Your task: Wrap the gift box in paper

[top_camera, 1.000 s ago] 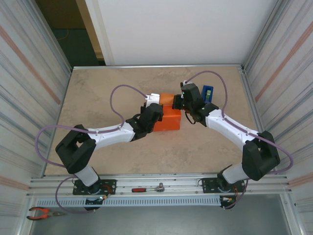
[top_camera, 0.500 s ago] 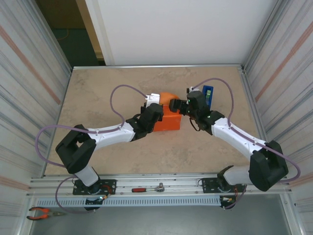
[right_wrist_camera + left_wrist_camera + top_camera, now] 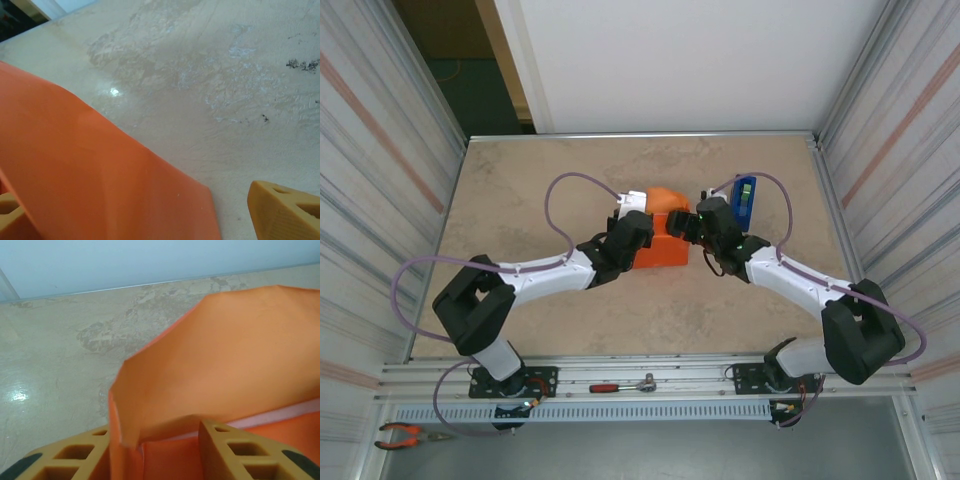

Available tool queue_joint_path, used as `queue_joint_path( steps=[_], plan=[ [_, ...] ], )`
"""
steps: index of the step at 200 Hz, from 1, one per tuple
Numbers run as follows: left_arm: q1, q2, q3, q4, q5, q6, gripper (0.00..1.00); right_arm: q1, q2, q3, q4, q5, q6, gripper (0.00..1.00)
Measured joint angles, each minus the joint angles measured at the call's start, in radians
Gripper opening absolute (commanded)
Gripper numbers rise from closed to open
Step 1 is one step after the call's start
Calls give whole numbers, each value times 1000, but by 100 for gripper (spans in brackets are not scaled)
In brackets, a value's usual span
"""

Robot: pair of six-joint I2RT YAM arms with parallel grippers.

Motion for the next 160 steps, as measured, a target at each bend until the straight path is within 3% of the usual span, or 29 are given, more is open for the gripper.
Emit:
queue_joint_path(
  steps=[32,68,125,160],
  plan=[
    [8,-104,-43,-43,72,-1,60,10,-7,-16,15,26,28,88],
    [21,-280,-174,9,103,-14,65,16,-11,-29,30,48,53,88],
    [14,-343,-288,118,116,-29,65,26,-8,-43,55,60,74,89],
    [10,-281,-268,161,118,-18,56,30,-6,-47,65,67,77,89]
  ],
)
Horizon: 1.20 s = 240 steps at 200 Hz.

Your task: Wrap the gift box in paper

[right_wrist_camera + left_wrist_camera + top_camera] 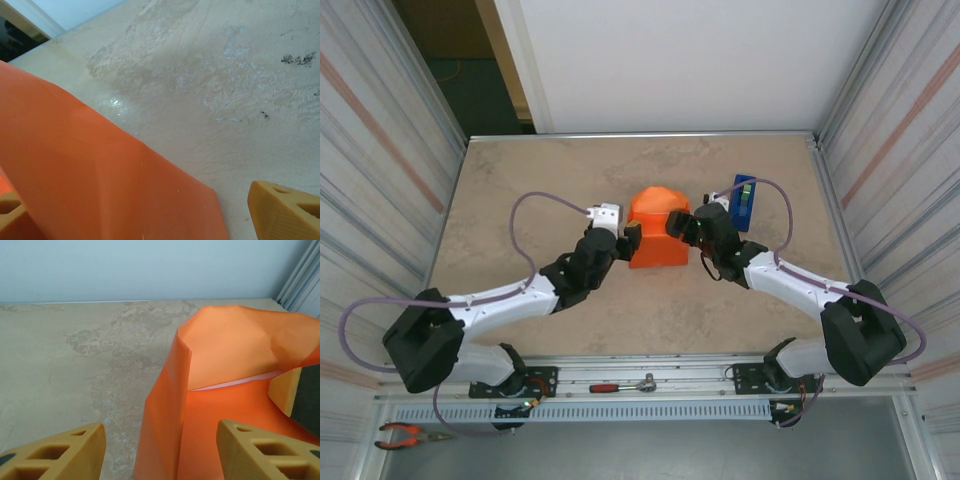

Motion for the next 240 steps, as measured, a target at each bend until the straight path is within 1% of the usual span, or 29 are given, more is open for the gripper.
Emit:
queue_joint_path(
  steps=[21,34,57,70,78,87,92,103,115,128,132,138,165,170,178,186,194,203,206,210,220,226,240],
  plan=[
    [0,51,29,11,-5,13,47,0,3,0,6,3,1,89],
    [0,75,40,27,-12,24,39,0,4,0,7,3,3,89],
    [0,109,57,48,-26,34,19,0,5,0,7,3,3,89],
    [0,125,63,64,-26,47,13,0,5,0,8,3,3,89],
    [0,134,64,76,-26,50,11,0,5,0,8,3,3,89],
    [0,142,66,83,-26,55,12,0,5,0,9,3,3,89],
    [0,146,66,87,-26,56,15,0,5,0,9,3,3,89],
    [0,153,68,91,-26,59,24,0,5,0,9,3,3,89],
    [0,158,71,93,-28,61,24,0,5,0,9,3,3,89],
    [0,163,75,94,-29,65,13,0,5,0,9,3,3,89],
    [0,164,75,96,-30,58,6,0,5,0,9,3,3,89],
    [1,166,76,97,-31,59,0,0,5,0,9,3,3,89],
    [3,166,76,97,-29,67,0,0,8,0,12,3,3,89],
    [5,166,76,96,-29,67,4,0,9,0,13,3,3,89],
    [5,166,76,96,-29,70,20,0,10,0,15,3,3,89],
    [5,166,77,95,-30,75,30,0,10,0,17,3,3,88],
    [7,166,80,94,-29,75,36,0,10,0,17,3,4,88],
    [9,166,86,92,-29,74,37,0,10,0,18,3,4,88],
    [9,166,89,92,-28,77,35,0,11,0,18,3,4,88],
    [11,166,92,91,-28,77,31,0,10,0,18,3,4,88],
    [18,166,100,90,-23,77,10,0,11,0,18,3,4,88],
    [24,166,105,89,-16,79,1,0,10,0,18,3,4,88],
    [40,166,114,87,3,92,0,0,11,0,18,3,5,88]
  ],
)
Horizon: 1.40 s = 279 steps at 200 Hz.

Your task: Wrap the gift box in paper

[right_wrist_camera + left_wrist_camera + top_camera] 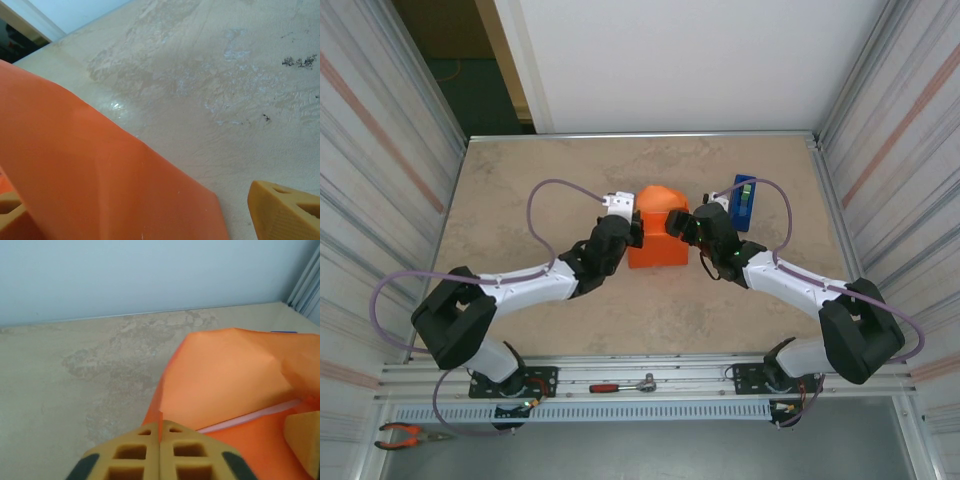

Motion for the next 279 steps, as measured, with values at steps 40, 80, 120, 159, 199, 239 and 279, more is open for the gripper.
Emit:
queue_joint_path(
  steps=[40,80,120,159,199,239,279],
  plan=[
    [23,0,35,-27,33,17,34,2,0,0,-1,0,14,88],
    [36,1,87,-37,79,42,24,1,1,0,0,0,17,88],
    [51,20,127,-48,128,44,1,3,1,0,-1,0,17,88],
    [62,31,146,-63,156,51,17,3,2,0,0,0,17,88],
    [76,39,163,-66,183,60,31,3,3,0,1,0,17,88],
    [96,0,134,-53,195,31,57,3,3,0,1,0,17,87],
    [114,-106,20,-24,216,-26,61,3,3,0,1,0,17,87]
  ],
)
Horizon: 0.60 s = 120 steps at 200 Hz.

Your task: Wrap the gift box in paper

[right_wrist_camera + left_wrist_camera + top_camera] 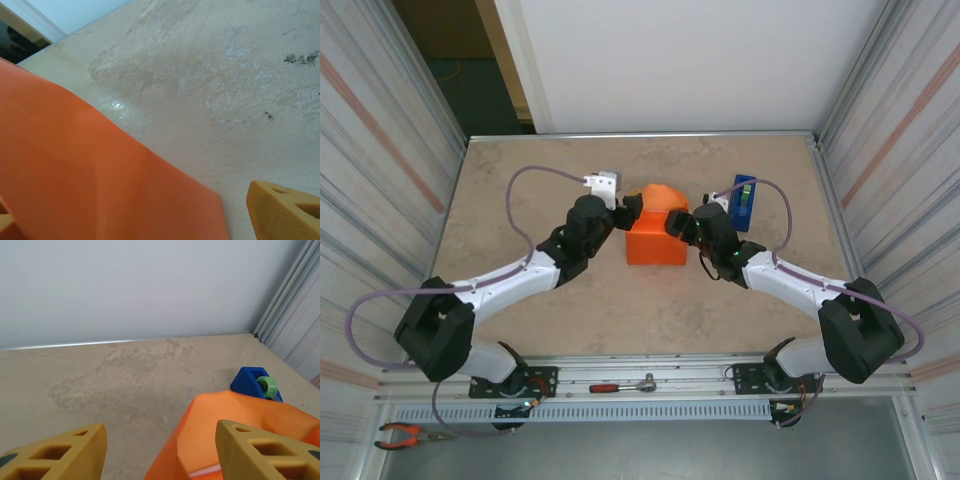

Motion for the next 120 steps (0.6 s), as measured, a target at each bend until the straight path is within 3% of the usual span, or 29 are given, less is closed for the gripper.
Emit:
queue_joint_path(
  steps=[54,120],
  plan=[
    [-34,20,-50,18,5,-40,63,0,4,2,0,0,0,87],
    [-43,151,17,13,10,-41,65,-2,11,11,-4,0,-1,87]
  ],
)
